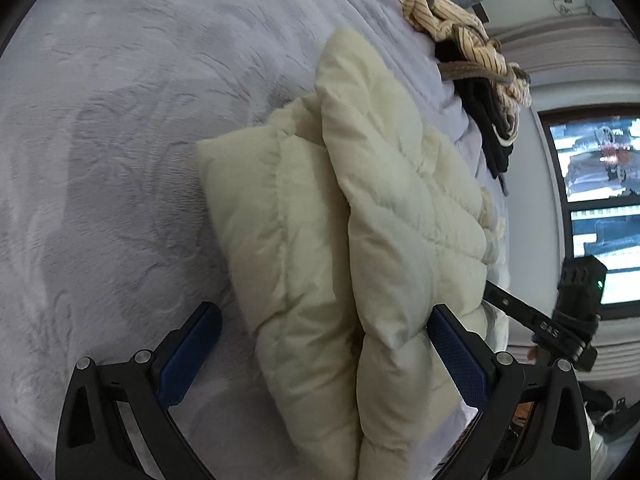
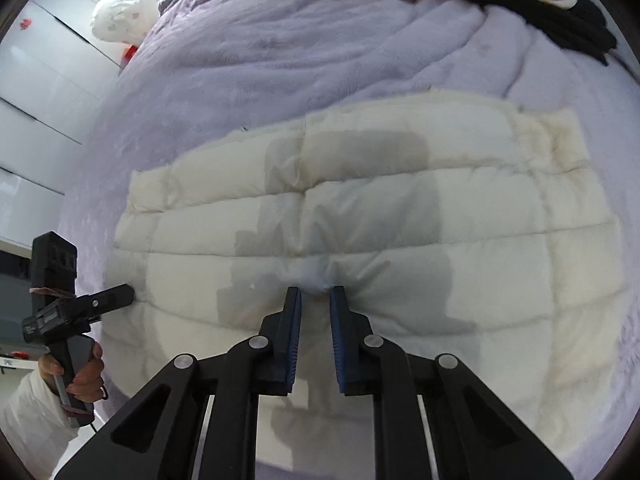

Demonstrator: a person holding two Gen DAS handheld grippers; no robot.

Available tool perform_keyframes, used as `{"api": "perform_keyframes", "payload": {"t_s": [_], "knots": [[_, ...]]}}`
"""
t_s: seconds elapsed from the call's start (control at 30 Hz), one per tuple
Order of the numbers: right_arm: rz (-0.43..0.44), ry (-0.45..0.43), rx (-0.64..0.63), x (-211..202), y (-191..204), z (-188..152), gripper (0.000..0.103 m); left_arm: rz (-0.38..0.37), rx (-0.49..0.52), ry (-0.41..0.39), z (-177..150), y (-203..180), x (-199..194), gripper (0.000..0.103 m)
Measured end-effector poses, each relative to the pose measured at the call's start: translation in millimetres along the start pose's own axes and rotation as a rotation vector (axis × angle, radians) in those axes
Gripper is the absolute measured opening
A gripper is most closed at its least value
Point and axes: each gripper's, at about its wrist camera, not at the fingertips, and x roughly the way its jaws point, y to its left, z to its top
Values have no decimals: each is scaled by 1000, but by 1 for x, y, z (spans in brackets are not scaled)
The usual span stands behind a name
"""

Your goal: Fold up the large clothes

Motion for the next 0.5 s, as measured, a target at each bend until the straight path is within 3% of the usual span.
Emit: {"api": "perform_keyframes", "payload": {"t_s": [0.1, 0.17, 0.23, 0.27, 0.33, 0.5], "knots": [[45, 28, 40, 25, -14, -1, 13, -7, 17, -7, 2, -9, 9, 102], [75, 30, 69, 33, -22, -3, 13, -23, 34, -2, 2, -19, 16, 67], [98, 28, 91, 37, -28, -6, 12, -41, 49, 16, 1, -30, 20, 43], [111, 29, 102, 39, -31, -7, 12, -39, 65, 9, 1, -37, 18, 35], [127, 31, 119, 42, -36, -8, 11, -23, 117, -10, -1, -61, 11, 30], [186, 35, 155, 47, -46, -10, 9, -97, 197, -43, -3, -125, -11, 29]]}}
